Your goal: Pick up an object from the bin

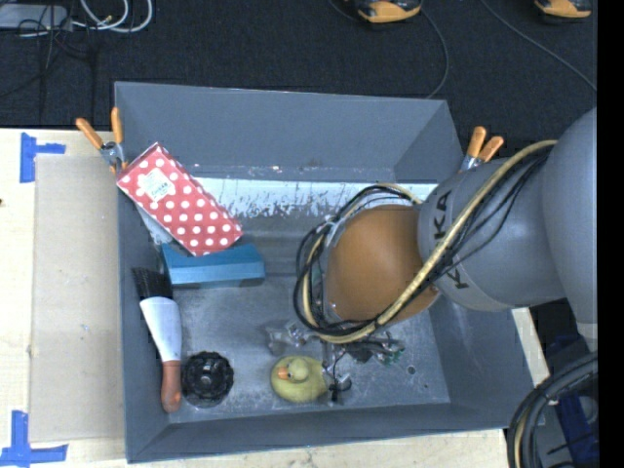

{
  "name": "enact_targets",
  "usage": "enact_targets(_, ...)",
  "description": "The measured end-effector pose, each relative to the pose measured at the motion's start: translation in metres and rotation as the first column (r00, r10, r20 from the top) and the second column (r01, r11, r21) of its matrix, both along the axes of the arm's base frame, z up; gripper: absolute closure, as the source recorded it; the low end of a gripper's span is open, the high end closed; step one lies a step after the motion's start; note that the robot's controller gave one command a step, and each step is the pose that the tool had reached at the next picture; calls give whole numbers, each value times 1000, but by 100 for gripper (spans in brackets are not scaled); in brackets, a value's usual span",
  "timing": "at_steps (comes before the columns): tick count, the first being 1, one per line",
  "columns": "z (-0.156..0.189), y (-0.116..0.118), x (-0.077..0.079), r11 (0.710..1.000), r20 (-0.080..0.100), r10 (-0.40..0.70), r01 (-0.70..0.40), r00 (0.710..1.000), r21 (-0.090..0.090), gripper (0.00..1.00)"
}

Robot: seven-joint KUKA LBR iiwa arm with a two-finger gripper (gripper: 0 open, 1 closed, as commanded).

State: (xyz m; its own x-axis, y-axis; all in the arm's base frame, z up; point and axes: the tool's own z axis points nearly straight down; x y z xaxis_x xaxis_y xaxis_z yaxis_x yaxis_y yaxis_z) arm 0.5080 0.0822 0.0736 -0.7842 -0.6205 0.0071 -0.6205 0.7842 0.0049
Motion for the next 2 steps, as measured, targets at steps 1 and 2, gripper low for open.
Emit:
enact_targets(1,-3,16,-1,987,-1,163,-163,987,0,0)
enact_targets(2,-4,28,-8,985,-1,170,-170,985,1,100)
